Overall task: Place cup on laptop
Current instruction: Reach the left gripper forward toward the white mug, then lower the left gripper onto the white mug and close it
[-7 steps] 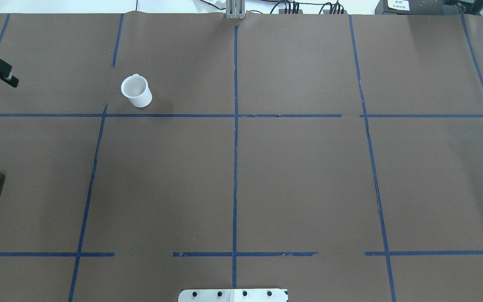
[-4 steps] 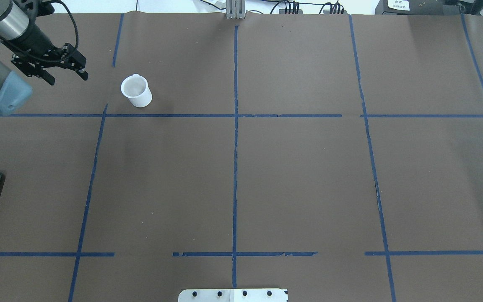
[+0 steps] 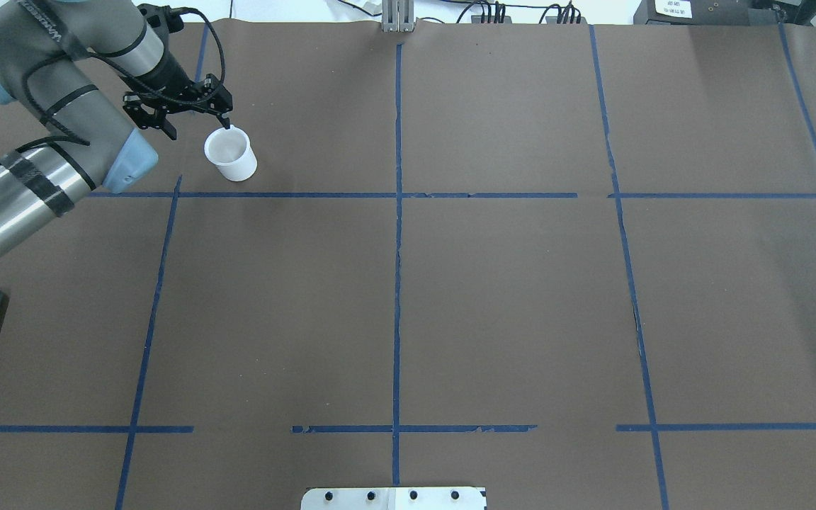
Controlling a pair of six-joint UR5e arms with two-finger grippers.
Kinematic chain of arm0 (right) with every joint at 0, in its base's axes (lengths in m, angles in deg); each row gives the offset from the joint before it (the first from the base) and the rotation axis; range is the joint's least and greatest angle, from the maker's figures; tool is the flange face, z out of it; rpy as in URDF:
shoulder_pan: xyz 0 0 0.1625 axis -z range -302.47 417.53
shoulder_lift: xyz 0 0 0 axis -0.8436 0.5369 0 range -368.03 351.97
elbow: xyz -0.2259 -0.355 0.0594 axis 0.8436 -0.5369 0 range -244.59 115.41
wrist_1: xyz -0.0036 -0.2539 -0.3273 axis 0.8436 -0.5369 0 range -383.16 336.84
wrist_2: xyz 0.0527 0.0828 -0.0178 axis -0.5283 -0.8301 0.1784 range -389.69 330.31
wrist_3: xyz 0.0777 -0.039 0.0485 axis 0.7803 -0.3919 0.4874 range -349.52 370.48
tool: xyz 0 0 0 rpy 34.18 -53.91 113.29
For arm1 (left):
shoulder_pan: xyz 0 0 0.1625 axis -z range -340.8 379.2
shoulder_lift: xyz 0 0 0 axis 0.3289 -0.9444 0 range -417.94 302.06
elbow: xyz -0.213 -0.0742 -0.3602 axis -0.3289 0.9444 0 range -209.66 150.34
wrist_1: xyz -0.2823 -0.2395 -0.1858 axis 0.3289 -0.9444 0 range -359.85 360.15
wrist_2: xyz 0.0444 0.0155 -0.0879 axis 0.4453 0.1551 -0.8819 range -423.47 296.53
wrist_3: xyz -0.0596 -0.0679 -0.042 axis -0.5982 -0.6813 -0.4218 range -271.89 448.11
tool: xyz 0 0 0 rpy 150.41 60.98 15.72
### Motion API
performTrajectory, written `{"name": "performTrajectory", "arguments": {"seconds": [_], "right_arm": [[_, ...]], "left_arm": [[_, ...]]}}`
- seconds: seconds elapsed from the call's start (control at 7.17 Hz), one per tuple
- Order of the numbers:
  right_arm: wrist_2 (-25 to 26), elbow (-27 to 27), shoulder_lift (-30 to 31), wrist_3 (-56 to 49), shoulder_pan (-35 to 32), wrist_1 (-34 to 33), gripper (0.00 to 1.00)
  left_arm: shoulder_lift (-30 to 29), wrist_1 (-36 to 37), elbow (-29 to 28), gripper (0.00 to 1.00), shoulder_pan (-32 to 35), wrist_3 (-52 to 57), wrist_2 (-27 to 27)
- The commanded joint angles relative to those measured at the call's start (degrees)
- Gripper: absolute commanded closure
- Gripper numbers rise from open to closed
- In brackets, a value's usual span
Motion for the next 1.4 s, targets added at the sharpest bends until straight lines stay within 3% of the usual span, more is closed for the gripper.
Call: {"name": "performTrajectory", "arguments": {"seconds": [0.0,0.14,0.7,0.84,1.12,1.26], "right_arm": [[0.0,0.0,-0.06,0.0,0.0,0.0,0.0],[0.0,0.0,0.03,0.0,0.0,0.0,0.0],[0.0,0.0,0.03,0.0,0.0,-0.08,0.0],[0.0,0.0,0.03,0.0,0.0,0.0,0.0],[0.0,0.0,0.03,0.0,0.0,0.0,0.0],[0.0,0.0,-0.06,0.0,0.0,-0.08,0.0]], "left_arm": [[-2.29,-4.52,-4.94,0.0,-2.1,-0.84,2.67],[-2.29,-4.81,-5.57,0.0,-2.9,-0.93,5.13],[-2.03,-6.75,-7.85,0.12,-3.7,-0.58,5.33],[-2.03,-6.75,-7.86,0.27,-3.7,-0.67,5.33],[-2.21,-6.75,-7.77,0.94,-3.7,-0.49,5.24],[-2.29,-6.66,-7.69,1.0,-3.7,-0.58,5.24]]}}
